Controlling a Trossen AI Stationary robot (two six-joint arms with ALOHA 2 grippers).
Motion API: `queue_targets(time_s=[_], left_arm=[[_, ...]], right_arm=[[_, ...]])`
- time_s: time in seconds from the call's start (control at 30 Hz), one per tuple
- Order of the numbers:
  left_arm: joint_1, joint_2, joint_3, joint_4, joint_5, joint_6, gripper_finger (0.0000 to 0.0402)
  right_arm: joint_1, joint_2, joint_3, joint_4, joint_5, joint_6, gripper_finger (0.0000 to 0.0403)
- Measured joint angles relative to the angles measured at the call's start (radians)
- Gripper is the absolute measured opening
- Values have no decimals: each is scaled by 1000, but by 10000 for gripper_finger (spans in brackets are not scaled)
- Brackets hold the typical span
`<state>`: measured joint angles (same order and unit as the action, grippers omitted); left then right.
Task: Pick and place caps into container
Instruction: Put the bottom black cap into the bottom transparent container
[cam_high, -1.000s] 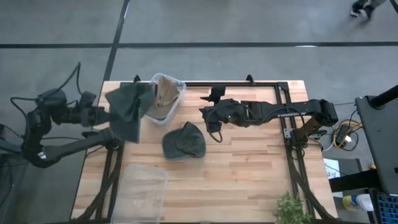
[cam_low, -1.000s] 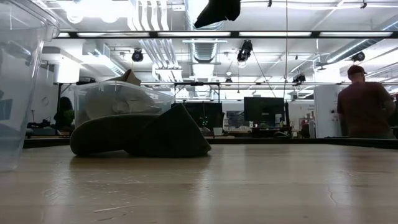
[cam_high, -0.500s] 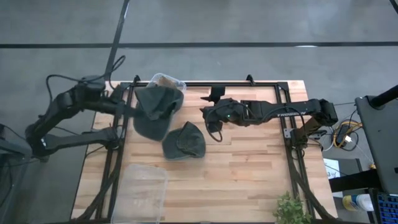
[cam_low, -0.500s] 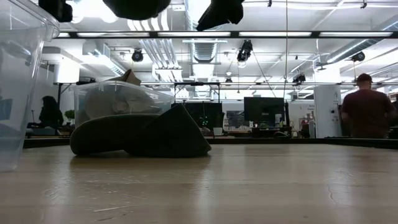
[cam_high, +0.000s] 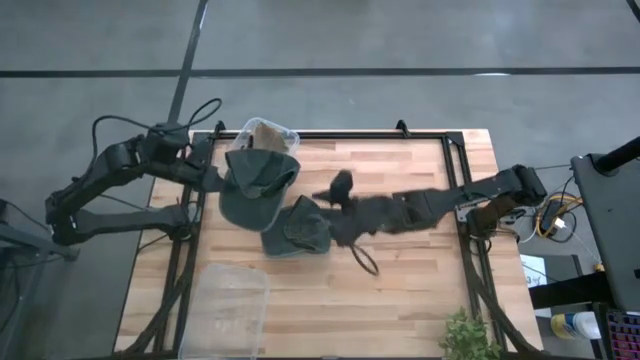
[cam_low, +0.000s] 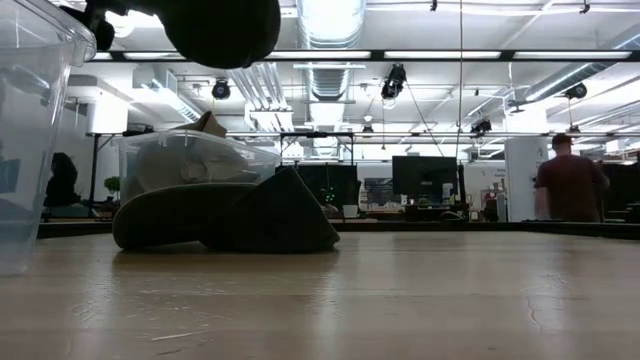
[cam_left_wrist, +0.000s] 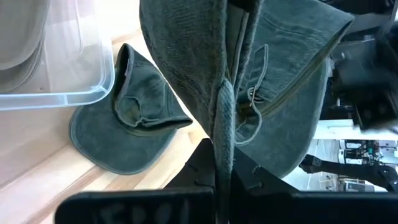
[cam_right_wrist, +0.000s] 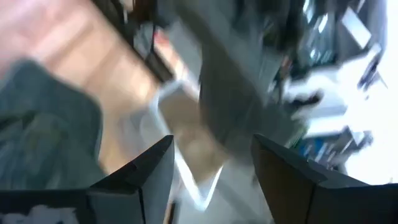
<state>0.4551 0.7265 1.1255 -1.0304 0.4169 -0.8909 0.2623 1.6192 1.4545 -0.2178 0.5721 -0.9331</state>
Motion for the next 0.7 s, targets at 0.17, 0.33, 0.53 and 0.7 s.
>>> queue_targets(time_s=[0.17, 0.33, 0.53, 0.7], left_arm=[[0, 1, 0, 0, -2, 3, 5], [-1, 4, 0, 0, 0, 2, 5], [-25, 18, 0, 0, -6, 9, 8], [-36, 38, 0, 2, -12, 17, 6]], right_arm=[[36, 52, 0, 116, 10, -165, 196], [33, 95, 0, 256, 36, -296, 190], [32, 134, 0, 372, 31, -396, 184], [26, 174, 0, 421, 29, -471, 178]])
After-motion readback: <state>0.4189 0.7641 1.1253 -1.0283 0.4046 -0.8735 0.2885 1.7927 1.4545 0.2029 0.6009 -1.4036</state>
